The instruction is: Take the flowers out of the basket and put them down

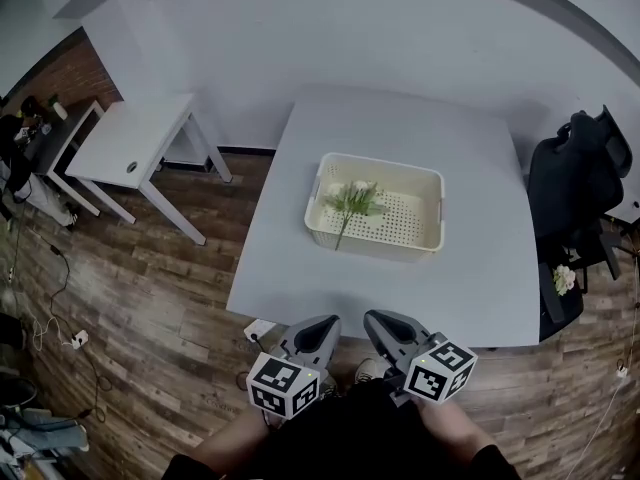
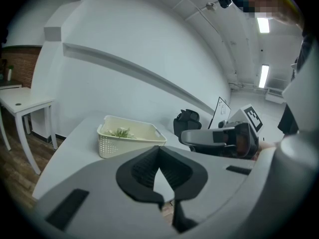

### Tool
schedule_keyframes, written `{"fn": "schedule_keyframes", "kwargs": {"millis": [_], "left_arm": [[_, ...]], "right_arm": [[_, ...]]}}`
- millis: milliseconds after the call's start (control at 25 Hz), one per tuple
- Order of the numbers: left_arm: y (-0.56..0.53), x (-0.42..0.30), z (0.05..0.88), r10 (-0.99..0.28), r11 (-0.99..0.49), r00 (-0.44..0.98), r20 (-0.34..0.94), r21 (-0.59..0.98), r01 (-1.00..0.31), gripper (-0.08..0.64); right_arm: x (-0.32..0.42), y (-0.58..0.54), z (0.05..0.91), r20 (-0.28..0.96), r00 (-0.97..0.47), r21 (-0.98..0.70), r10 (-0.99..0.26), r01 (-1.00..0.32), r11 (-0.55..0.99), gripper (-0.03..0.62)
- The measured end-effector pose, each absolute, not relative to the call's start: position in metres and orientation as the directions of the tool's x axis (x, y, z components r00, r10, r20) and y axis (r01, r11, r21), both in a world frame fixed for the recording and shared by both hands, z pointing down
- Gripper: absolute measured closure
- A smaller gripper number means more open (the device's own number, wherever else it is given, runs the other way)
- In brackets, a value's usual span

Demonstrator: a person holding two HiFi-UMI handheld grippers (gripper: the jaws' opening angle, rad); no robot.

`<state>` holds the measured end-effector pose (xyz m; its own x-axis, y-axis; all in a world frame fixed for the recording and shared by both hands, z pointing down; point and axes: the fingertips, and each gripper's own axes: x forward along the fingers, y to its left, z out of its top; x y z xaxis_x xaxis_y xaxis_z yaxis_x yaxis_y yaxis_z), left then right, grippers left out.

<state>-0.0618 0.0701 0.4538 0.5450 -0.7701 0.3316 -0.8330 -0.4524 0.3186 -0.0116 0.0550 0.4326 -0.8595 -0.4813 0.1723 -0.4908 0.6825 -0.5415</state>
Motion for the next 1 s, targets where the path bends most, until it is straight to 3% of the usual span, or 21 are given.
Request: {"fn": "schedule_keyframes", "kwargs": {"millis": [1000], "left_arm": [[0.031,-0.007,0.449,-0.826,-0.347,0.424,0.373,0.257,-0.902,0.554]], "right_arm": [[0.043,0.008,0.428,0.118,-0.919,-0.560,-0.377,-0.375,0.739,0.571]]}}
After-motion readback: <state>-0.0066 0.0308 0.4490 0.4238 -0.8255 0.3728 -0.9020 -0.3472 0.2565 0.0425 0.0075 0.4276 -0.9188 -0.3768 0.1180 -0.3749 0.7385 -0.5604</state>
